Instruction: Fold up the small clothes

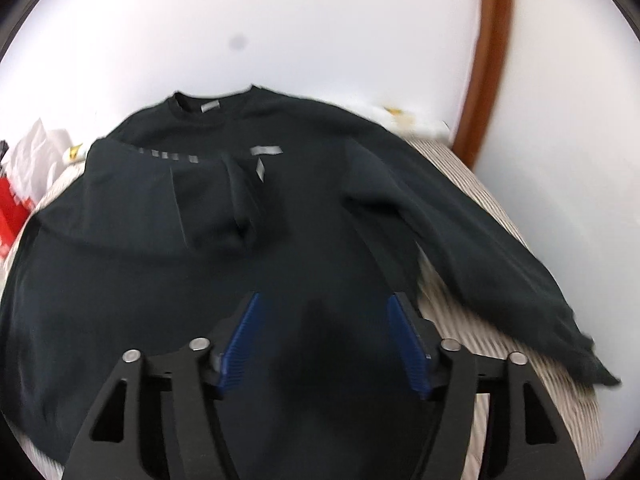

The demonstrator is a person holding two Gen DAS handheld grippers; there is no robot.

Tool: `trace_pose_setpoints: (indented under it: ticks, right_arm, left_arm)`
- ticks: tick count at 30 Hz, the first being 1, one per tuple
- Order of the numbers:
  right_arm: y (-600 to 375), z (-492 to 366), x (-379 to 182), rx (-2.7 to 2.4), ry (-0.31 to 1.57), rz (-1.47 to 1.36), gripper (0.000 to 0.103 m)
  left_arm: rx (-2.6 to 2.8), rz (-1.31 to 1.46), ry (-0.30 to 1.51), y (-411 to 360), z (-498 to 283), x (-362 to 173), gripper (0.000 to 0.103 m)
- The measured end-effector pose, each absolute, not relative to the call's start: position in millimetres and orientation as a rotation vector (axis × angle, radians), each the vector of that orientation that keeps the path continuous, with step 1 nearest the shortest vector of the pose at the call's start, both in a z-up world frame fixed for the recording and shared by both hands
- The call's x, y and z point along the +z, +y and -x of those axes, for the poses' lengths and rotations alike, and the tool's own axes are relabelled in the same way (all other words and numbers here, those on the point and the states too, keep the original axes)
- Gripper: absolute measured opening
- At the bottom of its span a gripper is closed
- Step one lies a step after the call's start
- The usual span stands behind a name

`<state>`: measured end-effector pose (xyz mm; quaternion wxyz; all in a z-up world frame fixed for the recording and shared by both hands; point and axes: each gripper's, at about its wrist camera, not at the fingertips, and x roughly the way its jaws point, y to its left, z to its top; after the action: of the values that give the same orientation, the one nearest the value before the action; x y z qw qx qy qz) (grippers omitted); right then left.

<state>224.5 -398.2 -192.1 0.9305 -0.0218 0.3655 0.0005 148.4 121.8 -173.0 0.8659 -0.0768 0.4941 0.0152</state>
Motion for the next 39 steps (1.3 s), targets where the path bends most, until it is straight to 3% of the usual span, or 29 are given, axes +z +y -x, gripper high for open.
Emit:
trace_pose_setpoints:
  ticks: [8, 11, 13, 14, 15, 16, 18, 19, 22, 39]
  right_arm:
    - [-439, -150, -227, 0.008, 0.878, 0.014, 0.068]
    - [-444, -135, -238, 0.047, 0.903, -0.045, 0.068]
    - [-445, -132, -244, 0.064, 0.903, -0.065, 0.067]
    - [-445, -132, -247, 0.071, 0.903, -0.073, 0.066]
    - [-445, -133, -248, 0.077, 0.897, -0.087, 0.060]
    - [-445, -134, -248, 0.088, 0.889, -0.102, 0.045]
    - [-444, -137, -246, 0.102, 0.872, -0.126, 0.028]
    - [-445, -137, -246, 0.086, 0.862, -0.120, 0.017]
    - [-447, -135, -242, 0.106, 0.841, -0.134, 0.011]
    - [-450, -75, -231, 0.114, 0.822, -0.042, 0.010]
  left_arm:
    - [0.058, 0.174, 0.983, 116, -132, -175, 0.057]
    - [0.063, 0.161, 0.980, 113, -133, -174, 0.047]
    - [0.034, 0.167, 0.984, 110, -134, -174, 0.033]
    - [0.031, 0.169, 0.984, 109, -134, -173, 0.032]
    - [0.038, 0.166, 0.985, 108, -135, -174, 0.029]
    - [0.042, 0.162, 0.985, 108, -135, -173, 0.023]
    - [0.071, 0.158, 0.986, 109, -136, -172, 0.013]
    - [0.074, 0.182, 0.989, 113, -136, -172, 0.013]
    - [0.063, 0.248, 0.990, 122, -129, -172, 0.011]
    - [0.003, 0.234, 0.958, 124, -46, -160, 0.011]
